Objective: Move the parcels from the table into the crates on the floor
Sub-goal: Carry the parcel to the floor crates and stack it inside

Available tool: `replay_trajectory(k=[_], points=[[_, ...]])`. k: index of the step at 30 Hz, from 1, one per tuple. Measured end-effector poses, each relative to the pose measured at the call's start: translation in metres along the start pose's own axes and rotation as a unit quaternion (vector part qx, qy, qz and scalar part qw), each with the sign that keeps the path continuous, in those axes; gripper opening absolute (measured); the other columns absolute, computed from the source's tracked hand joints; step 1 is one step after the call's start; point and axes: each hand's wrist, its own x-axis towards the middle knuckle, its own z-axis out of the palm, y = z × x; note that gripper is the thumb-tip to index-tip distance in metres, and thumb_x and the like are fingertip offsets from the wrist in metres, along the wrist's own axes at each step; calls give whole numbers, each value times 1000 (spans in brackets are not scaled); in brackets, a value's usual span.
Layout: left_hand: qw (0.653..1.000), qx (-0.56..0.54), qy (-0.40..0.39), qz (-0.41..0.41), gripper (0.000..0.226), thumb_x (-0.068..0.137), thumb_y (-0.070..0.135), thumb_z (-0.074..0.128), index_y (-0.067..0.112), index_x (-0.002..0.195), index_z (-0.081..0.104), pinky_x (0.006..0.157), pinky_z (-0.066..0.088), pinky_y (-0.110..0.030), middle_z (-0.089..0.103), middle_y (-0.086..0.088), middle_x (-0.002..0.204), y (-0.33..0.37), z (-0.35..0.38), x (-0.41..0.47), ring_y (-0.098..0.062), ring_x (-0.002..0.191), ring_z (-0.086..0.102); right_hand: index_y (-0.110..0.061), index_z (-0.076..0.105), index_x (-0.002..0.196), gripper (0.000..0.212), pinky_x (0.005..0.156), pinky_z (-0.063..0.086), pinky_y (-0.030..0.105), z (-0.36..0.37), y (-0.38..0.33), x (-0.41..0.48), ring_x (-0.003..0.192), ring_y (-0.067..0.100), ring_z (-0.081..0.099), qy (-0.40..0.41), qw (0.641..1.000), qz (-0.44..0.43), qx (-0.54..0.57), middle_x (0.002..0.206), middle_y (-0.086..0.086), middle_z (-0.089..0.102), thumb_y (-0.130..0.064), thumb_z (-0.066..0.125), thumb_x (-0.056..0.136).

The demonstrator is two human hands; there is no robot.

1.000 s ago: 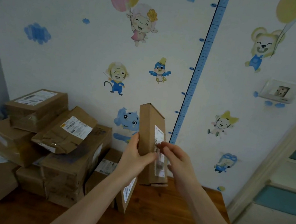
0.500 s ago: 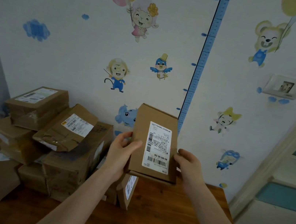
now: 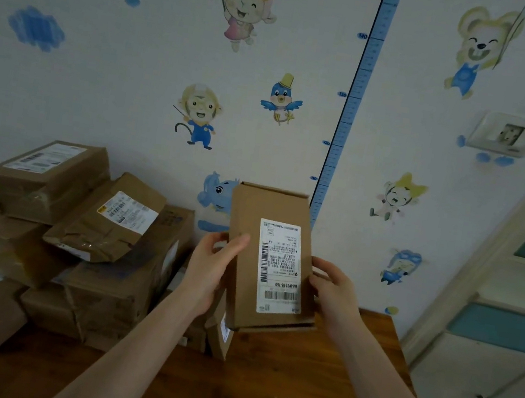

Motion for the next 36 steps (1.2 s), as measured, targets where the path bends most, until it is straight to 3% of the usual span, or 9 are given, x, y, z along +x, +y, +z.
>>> replay_trajectory(k=[4,8,14,19,22,25,28,32,36], points=[[1000,-9,10,10,15,91,15,60,26,99,54,56,50,-20,66,2,92,-4,1,4,-5,74,67,-11,52,130,39,84,51,36,1,12,2,98,18,55,9,998,27,-52,105,3,59,-25,57,94],[998,-58,35,1,24,87,6,62,21,99,48,64,49,-28,62,-7,101,-7,1,8,-15,87,63,-1,43,134,58,68,54,34,3,26,1,89,22,60,-15,994,108,16,103,9,59,-20,69,85],[996,-74,35,-22,59,88,25,63,27,140,35,80,53,-41,60,-4,112,-7,-14,21,-22,100,61,-5,53,125,42,69,53,33,-9,44,7,92,27,62,46,984,118,123,107,14,62,-1,65,85],[986,-137,84,-52,52,89,6,60,19,133,37,72,56,-41,57,-8,115,-23,-13,25,-26,99,62,-6,55,120,41,55,54,36,-7,61,6,91,31,64,85,958,192,193,107,18,64,-22,69,84],[980,-158,100,-64,47,87,-2,58,22,119,34,82,54,-49,54,-12,117,-40,-3,29,-33,105,61,-14,58,99,24,70,56,46,-6,74,2,93,37,62,45,944,239,223,101,18,60,-31,67,85],[986,-107,105,-76,49,84,-1,61,14,124,37,85,53,-54,56,-17,120,-57,1,35,-34,106,61,-13,54,118,35,76,56,42,-10,90,6,88,33,64,42,939,250,234,105,19,60,-14,67,85],[989,-56,102,-86,53,79,4,67,5,127,44,77,57,-44,59,-20,119,-71,3,41,-33,104,63,-13,50,118,33,68,53,39,-24,104,12,87,31,61,76,926,258,264,101,19,60,-5,61,88],[987,-1,94,-132,57,81,19,71,7,129,42,77,54,-38,58,-14,118,-82,13,46,-29,107,58,-16,54,116,28,61,49,35,-49,118,24,87,29,59,102,924,268,253,100,16,59,-5,58,90],[975,77,30,-208,40,87,15,63,13,123,46,71,53,-34,56,-8,106,-97,32,43,-25,102,55,-10,55,118,29,63,51,34,-78,134,44,95,31,59,136,909,289,269,111,20,58,-9,60,90]])
